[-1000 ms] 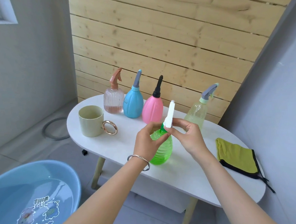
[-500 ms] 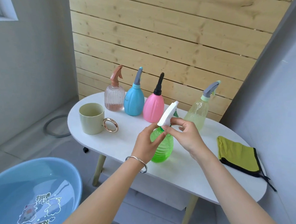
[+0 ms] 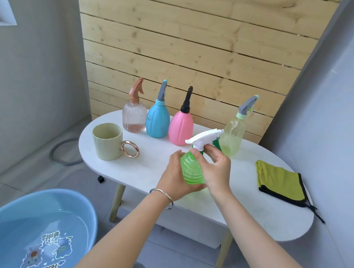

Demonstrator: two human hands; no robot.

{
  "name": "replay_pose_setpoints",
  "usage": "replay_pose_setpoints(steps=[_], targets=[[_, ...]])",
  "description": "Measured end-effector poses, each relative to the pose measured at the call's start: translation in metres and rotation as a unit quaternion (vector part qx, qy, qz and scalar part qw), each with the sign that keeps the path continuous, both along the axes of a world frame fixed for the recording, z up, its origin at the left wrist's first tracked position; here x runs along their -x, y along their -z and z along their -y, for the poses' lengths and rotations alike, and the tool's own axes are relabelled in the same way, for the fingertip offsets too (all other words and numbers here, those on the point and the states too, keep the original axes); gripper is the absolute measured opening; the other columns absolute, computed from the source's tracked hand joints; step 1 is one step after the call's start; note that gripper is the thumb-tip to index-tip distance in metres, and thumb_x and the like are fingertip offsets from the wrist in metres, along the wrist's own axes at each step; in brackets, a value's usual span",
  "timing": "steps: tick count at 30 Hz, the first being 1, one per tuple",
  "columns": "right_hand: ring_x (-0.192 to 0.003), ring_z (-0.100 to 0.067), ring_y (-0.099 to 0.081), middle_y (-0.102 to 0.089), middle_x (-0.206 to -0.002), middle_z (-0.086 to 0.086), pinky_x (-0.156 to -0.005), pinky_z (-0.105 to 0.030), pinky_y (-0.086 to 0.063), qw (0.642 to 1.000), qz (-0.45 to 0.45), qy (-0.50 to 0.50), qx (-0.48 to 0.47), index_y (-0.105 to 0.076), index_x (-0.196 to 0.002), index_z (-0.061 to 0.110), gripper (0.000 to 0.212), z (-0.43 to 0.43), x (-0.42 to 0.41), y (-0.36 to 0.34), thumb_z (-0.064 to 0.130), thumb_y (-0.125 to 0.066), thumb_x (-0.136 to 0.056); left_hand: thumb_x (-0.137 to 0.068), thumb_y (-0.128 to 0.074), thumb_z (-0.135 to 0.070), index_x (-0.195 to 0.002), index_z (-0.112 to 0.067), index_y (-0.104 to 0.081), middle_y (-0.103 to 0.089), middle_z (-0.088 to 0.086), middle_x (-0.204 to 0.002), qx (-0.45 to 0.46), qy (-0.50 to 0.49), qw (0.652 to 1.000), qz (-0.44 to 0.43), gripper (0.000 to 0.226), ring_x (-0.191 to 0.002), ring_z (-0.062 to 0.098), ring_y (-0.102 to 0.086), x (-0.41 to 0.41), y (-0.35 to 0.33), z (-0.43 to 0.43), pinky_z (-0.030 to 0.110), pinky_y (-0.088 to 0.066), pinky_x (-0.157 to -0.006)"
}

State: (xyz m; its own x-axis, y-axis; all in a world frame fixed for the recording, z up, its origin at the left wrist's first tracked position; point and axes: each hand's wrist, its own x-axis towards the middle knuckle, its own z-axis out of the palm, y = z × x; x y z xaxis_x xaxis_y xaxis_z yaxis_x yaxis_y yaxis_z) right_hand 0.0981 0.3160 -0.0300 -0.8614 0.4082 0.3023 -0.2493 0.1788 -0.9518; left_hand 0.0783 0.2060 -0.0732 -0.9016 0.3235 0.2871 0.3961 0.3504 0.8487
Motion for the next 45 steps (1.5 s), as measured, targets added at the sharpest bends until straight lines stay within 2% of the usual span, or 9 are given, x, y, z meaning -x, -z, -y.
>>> replay_pose_setpoints(steps=[12, 17, 23, 29, 33, 37, 39, 42, 45], targets=[[-0.1, -0.001, -0.064, -0.073, -0.097, 0.016, -0.088, -0.019, -0.048, 0.992, 0.034, -0.124, 0.022, -0.068, -0.098, 0.027, 0.018, -0.027, -0.004, -0.002, 0.02, -0.07, -0.081, -0.067, -0.084, -0.037, -0.136, -0.01, -0.032, -0.038, 0.005, -0.134, 0.069, 0.015, 0.997, 0.027, 0.09, -0.132, 0.02, -0.036, -0.007, 0.005, 0.006, 0.018, -0.031, -0.1], [-0.108, -0.007, -0.063, -0.072, -0.106, 0.008, -0.098, -0.026, -0.045, 0.996, 0.029, -0.072, 0.036, -0.069, -0.102, 0.025, 0.018, -0.044, -0.003, -0.001, 0.021, -0.07, -0.084, -0.064, -0.082, -0.05, -0.116, -0.016, -0.034, -0.05, -0.003, -0.107, 0.051, -0.025, 0.998, 0.031, 0.079, -0.104, 0.013, -0.054, -0.011, 0.002, 0.001, 0.032, -0.047, -0.088], [-0.109, -0.011, -0.063, -0.072, -0.108, 0.004, -0.097, -0.028, -0.047, 0.992, 0.059, -0.099, 0.044, -0.069, -0.105, 0.024, 0.025, -0.054, -0.001, -0.004, 0.027, -0.07, -0.08, -0.066, -0.085, -0.038, -0.147, -0.017, -0.016, -0.027, 0.002, -0.149, 0.044, 0.073, 0.994, 0.063, 0.108, -0.142, 0.017, -0.023, -0.007, 0.0, -0.023, 0.033, -0.023, -0.117], [-0.109, -0.006, -0.061, -0.071, -0.109, 0.007, -0.091, -0.017, -0.047, 0.991, 0.057, -0.114, 0.032, -0.068, -0.105, 0.025, 0.021, -0.062, -0.006, -0.002, 0.023, -0.068, -0.084, -0.058, -0.082, -0.056, -0.12, -0.02, -0.037, -0.051, -0.003, -0.099, 0.056, -0.069, 0.996, 0.03, 0.085, -0.096, 0.014, -0.054, -0.001, 0.004, -0.023, 0.033, -0.048, -0.082], [-0.106, -0.006, -0.062, -0.07, -0.112, 0.004, -0.084, -0.014, -0.046, 0.988, 0.073, -0.137, 0.021, -0.068, -0.112, 0.016, 0.026, -0.068, -0.005, -0.004, 0.021, -0.066, -0.087, -0.062, -0.084, -0.048, -0.147, -0.02, -0.024, -0.037, -0.001, -0.131, 0.044, 0.019, 0.998, 0.039, 0.108, -0.124, 0.009, -0.036, 0.007, 0.008, -0.035, 0.022, -0.029, -0.106], [-0.109, -0.013, -0.063, -0.071, -0.111, -0.001, -0.091, -0.022, -0.048, 0.99, 0.065, -0.125, 0.026, -0.068, -0.112, 0.011, 0.037, -0.068, -0.007, -0.003, 0.028, -0.07, -0.08, -0.054, -0.091, -0.037, -0.112, -0.015, -0.046, -0.055, -0.007, -0.103, -0.04, -0.005, 0.997, 0.058, 0.076, -0.099, 0.016, -0.059, 0.007, 0.01, -0.048, 0.016, -0.048, -0.077], [-0.111, -0.016, -0.062, -0.071, -0.111, -0.001, -0.095, -0.025, -0.048, 0.991, 0.062, -0.119, 0.028, -0.067, -0.113, 0.009, 0.039, -0.068, -0.008, 0.0, 0.026, -0.071, -0.079, -0.045, -0.09, -0.05, -0.111, -0.012, -0.041, -0.045, -0.002, -0.103, -0.007, -0.038, 0.999, 0.031, 0.091, -0.096, 0.018, -0.052, 0.006, 0.009, -0.051, 0.032, -0.049, -0.082], [-0.113, -0.019, -0.061, -0.071, -0.113, -0.003, -0.095, -0.025, -0.048, 0.989, 0.063, -0.127, 0.031, -0.067, -0.115, 0.008, 0.042, -0.069, -0.008, 0.0, 0.028, -0.071, -0.078, -0.036, -0.072, -0.071, -0.142, -0.018, -0.025, -0.031, 0.0, -0.115, 0.032, 0.004, 0.999, 0.032, 0.128, -0.113, 0.014, -0.035, 0.002, 0.007, -0.045, 0.025, -0.033, -0.103], [-0.111, -0.016, -0.062, -0.07, -0.113, -0.002, -0.097, -0.027, -0.048, 0.986, 0.07, -0.15, 0.029, -0.066, -0.116, 0.01, 0.041, -0.071, -0.009, -0.001, 0.029, -0.069, -0.079, -0.048, -0.079, -0.057, -0.138, -0.023, -0.033, -0.029, 0.001, -0.133, -0.005, 0.066, 0.996, 0.066, 0.107, -0.133, 0.012, -0.026, 0.005, 0.01, -0.035, 0.019, -0.024, -0.109]])
